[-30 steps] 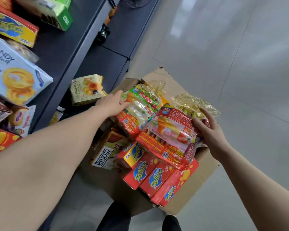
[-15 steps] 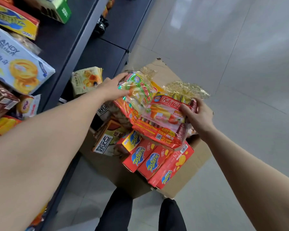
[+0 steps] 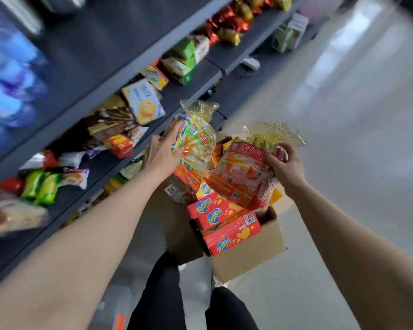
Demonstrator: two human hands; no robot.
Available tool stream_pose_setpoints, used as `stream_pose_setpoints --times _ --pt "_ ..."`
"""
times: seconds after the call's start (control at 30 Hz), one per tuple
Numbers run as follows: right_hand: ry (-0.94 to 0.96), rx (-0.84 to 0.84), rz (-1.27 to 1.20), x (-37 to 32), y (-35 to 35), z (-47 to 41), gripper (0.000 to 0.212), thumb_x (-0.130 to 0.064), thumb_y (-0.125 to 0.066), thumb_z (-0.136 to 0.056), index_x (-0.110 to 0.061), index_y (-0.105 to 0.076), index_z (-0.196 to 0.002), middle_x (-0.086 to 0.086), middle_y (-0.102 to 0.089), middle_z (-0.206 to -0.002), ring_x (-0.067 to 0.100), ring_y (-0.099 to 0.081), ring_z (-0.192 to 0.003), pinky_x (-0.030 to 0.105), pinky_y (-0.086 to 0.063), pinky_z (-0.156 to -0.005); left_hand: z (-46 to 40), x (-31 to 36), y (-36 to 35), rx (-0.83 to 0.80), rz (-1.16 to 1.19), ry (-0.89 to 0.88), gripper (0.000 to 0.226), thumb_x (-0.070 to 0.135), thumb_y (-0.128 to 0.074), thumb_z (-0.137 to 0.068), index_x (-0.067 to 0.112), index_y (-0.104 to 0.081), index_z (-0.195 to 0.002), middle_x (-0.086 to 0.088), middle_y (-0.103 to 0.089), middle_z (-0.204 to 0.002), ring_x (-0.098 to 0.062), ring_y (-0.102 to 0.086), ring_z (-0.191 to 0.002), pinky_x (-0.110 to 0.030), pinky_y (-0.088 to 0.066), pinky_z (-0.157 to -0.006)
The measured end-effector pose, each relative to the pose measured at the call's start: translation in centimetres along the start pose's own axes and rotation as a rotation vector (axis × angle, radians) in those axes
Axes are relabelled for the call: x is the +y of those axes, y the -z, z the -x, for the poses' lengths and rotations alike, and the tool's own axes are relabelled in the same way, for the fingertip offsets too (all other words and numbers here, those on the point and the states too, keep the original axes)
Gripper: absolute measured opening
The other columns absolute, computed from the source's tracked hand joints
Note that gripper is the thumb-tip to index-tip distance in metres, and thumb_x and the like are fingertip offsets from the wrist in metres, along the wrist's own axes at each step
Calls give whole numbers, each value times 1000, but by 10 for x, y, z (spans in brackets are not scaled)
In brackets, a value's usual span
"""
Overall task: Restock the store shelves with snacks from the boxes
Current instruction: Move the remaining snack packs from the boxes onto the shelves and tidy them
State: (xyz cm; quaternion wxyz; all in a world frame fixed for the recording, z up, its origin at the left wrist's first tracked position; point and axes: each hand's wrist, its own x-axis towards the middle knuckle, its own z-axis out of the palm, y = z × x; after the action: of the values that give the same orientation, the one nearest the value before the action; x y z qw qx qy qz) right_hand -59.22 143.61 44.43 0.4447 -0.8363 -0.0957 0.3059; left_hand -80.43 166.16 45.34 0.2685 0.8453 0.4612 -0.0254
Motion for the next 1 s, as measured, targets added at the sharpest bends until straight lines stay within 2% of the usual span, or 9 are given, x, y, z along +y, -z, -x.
stream_pose_setpoints --times 0.1,0.2,0.37,0.5,0.6,0.67,0.77,0.87,1.0 --pt "108 -52 53 -43 10 29 29 -27 -70 -89 -36 -57 -113 -3 -65 -102 22 -67 -92 38 -59 -77 57 -1 50 97 -22 22 61 43 -45 -102 66 -8 -144 -16 -32 -152 -36 -36 -139 -48 -31 -112" --pt "226 -116 111 -82 12 52 28 -32 -71 -85 -46 -56 -104 -7 -65 -98 24 -68 -93 49 -60 -83 104 -9 95 215 -30 23 59 42 -43 -101 70 -9 -141 -10 -36 -151 -36 -43 -134 -49 -38 -109" --pt "432 -247 145 -149 -13 102 28 -30 -71 -88 -39 -58 -111 -9 -66 -97 20 -69 -90 47 -60 -82 175 -29 160 336 -16 55 57 45 -41 -102 74 -7 -136 -7 -47 -128 -35 -56 -113 -48 -48 -96" --pt "597 -323 191 -200 -45 158 32 -30 -71 -90 -34 -59 -119 -2 -68 -102 21 -69 -90 41 -60 -80 241 -55 211 462 -6 98 55 47 -40 -102 74 -8 -137 -7 -46 -132 -37 -55 -117 -50 -47 -97" --pt "711 -378 232 -233 -72 206 32 -29 -70 -91 -30 -61 -121 -8 -64 -93 24 -67 -87 37 -58 -73 298 -84 244 549 -13 137 57 48 -40 -102 76 -5 -136 -7 -46 -132 -39 -57 -112 -49 -50 -92" --pt "774 -427 242 -252 -91 239 33 -31 -70 -90 -34 -60 -121 -9 -65 -93 23 -68 -87 39 -59 -72 339 -106 265 608 -14 167 57 48 -40 -102 76 -4 -136 -7 -45 -135 -38 -59 -110 -47 -52 -89" --pt "867 -499 247 -281 -116 293 31 -35 -70 -89 -40 -60 -118 -4 -70 -100 21 -68 -89 34 -54 -72 402 -138 296 709 11 193 57 45 -41 -102 75 -8 -137 -6 -47 -139 -37 -57 -116 -46 -50 -91" --pt "944 -540 189 -312 -138 345 26 -34 -72 -88 -42 -61 -110 -3 -71 -99 24 -70 -89 40 -58 -78 458 -172 326 834 41 211 57 41 -45 -101 67 -15 -142 -3 -46 -143 -32 -54 -122 -45 -47 -93" --pt "1063 -611 117 -359 -158 416 27 -30 -72 -90 -49 -57 -102 -4 -69 -101 24 -71 -88 44 -59 -76 522 -213 363 997 118 216 59 39 -48 -101 66 -17 -143 -2 -49 -136 -24 -51 -122 -39 -43 -90"
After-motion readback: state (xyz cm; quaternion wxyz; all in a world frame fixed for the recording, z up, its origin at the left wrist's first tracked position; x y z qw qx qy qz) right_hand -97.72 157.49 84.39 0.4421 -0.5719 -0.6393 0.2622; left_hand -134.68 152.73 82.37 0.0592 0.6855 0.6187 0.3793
